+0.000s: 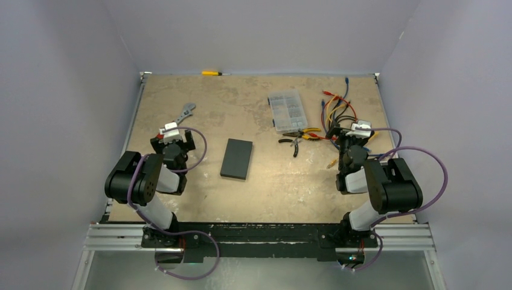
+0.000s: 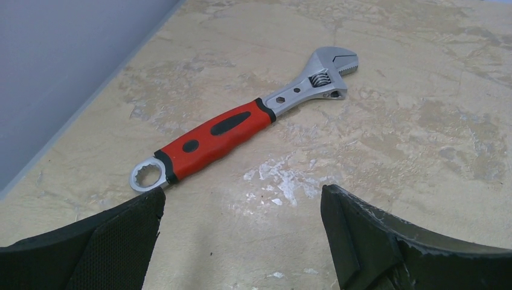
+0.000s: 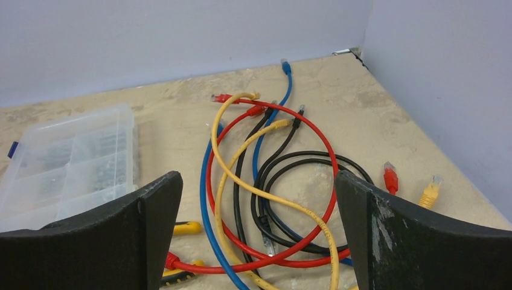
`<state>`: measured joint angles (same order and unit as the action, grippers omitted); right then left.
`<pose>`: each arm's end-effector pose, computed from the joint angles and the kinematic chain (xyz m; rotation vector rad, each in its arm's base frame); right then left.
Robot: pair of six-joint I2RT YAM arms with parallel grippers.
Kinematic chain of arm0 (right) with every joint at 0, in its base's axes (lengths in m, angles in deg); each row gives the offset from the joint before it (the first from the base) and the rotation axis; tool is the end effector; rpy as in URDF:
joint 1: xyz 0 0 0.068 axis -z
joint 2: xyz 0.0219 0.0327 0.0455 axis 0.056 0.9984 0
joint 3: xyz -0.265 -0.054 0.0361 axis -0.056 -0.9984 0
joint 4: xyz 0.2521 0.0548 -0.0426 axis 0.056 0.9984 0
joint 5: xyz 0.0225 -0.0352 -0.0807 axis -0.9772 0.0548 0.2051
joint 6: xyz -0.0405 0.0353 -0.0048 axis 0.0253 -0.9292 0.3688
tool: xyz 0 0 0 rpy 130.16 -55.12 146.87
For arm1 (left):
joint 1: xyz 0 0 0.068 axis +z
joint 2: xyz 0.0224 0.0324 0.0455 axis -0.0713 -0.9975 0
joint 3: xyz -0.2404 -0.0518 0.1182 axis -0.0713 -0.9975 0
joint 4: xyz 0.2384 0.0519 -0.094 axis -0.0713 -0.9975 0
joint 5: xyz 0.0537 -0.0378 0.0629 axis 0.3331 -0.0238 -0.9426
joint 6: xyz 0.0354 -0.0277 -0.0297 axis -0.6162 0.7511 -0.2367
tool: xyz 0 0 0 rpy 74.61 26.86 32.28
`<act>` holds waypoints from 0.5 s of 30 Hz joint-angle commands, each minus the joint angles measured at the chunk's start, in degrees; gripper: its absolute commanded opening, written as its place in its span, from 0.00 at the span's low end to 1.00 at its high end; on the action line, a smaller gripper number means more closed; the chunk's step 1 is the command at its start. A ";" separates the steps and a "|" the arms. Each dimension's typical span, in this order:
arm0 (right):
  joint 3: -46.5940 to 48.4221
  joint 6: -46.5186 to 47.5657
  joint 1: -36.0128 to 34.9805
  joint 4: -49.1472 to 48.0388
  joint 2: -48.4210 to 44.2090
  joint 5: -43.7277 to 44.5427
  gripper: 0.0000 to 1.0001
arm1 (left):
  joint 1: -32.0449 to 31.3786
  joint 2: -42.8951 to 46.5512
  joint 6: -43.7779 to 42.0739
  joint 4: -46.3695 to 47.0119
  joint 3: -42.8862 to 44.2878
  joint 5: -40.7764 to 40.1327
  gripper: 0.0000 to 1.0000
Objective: Pull the plug from the switch port
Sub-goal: Reset both arms
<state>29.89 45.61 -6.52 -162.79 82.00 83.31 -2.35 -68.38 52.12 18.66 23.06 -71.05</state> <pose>0.2456 0.0048 0.1717 0.2260 1.4046 -0.0915 0.2461 -0.0120 0.1309 -0.3024 1.6618 0.2524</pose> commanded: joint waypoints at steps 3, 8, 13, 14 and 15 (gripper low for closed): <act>0.68 1.48 0.23 -2.51 -0.26 -0.06 0.99 | -0.24 -0.10 0.45 0.72 0.65 -1.10 0.99; 0.68 1.48 0.23 -2.48 -0.23 -0.06 0.99 | -0.25 -0.21 0.46 0.81 0.79 -1.14 0.99; 0.68 1.52 0.23 -2.48 -0.22 0.00 0.99 | -0.24 -0.19 0.45 0.75 0.74 -1.14 0.99; 0.68 1.54 0.18 -2.48 -0.22 0.01 0.99 | -0.24 -0.18 0.49 0.81 0.73 -1.14 0.99; 0.68 1.54 0.23 -2.55 -0.22 0.03 0.99 | -0.25 -0.17 0.45 0.80 0.67 -1.08 0.99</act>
<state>29.89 45.76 -6.52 -162.79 82.00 83.33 -2.37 -68.38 52.09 17.81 23.06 -71.75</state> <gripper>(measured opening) 0.985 0.993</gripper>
